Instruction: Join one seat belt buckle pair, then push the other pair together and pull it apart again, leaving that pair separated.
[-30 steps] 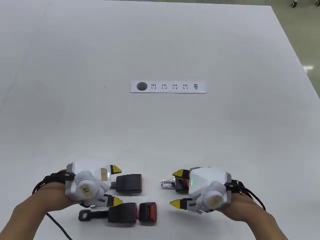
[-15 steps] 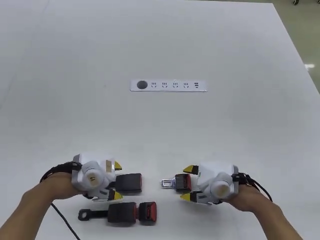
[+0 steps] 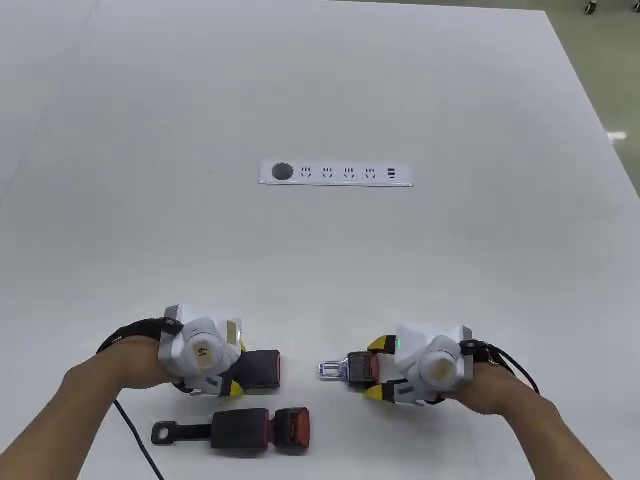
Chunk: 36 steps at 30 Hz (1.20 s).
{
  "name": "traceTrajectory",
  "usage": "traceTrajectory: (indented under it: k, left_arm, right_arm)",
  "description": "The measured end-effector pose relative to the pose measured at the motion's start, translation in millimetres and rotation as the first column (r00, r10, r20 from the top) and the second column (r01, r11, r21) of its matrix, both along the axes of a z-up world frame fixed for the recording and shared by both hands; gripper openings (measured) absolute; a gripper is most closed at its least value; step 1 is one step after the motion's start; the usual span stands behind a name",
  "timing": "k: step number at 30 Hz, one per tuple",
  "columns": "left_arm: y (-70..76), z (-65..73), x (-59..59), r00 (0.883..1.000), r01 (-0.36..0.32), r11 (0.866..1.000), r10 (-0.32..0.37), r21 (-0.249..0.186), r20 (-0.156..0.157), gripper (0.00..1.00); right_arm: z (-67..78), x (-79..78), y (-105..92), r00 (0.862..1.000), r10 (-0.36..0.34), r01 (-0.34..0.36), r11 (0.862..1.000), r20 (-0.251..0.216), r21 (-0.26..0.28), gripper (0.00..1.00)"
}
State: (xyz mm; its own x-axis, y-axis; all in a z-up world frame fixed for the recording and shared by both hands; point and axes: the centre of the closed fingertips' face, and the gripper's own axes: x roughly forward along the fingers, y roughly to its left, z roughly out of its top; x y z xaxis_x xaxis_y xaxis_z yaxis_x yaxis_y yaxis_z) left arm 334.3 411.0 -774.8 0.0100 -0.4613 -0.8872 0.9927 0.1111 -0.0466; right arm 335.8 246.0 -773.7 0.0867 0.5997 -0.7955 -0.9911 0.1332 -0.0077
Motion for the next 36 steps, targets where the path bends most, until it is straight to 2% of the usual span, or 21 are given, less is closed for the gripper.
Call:
traceTrajectory:
  k: [7,16,21,27,36]
  left_arm:
    - [-1.3,4.1,-0.1,1.000,0.003,1.000,-0.003,-0.019,-0.009,0.33]
    - [-0.1,-0.4,1.2,1.000,0.020,0.999,-0.020,-0.027,-0.006,0.33]
    - [2.4,-4.5,2.2,0.999,0.036,0.999,-0.036,-0.023,0.006,0.33]
    - [2.0,-3.6,3.0,0.999,0.033,0.999,-0.033,-0.023,0.010,0.32]
    - [0.9,-0.1,1.6,0.999,0.035,0.999,-0.035,-0.013,0.012,0.32]
  right_arm:
    - [-1.4,-0.7,-1.1,1.000,0.016,-0.016,1.000,-0.003,-0.003,0.32]
    - [-2.0,-1.1,0.0,0.999,0.039,-0.039,0.999,-0.002,-0.003,0.31]
    - [-2.0,-0.8,1.9,0.999,0.046,-0.046,0.999,-0.001,-0.002,0.31]
    - [-1.0,0.0,6.5,0.999,0.053,-0.053,0.999,0.000,-0.002,0.31]
    - [-6.8,2.8,14.5,0.998,0.066,-0.066,0.998,0.000,0.005,0.31]
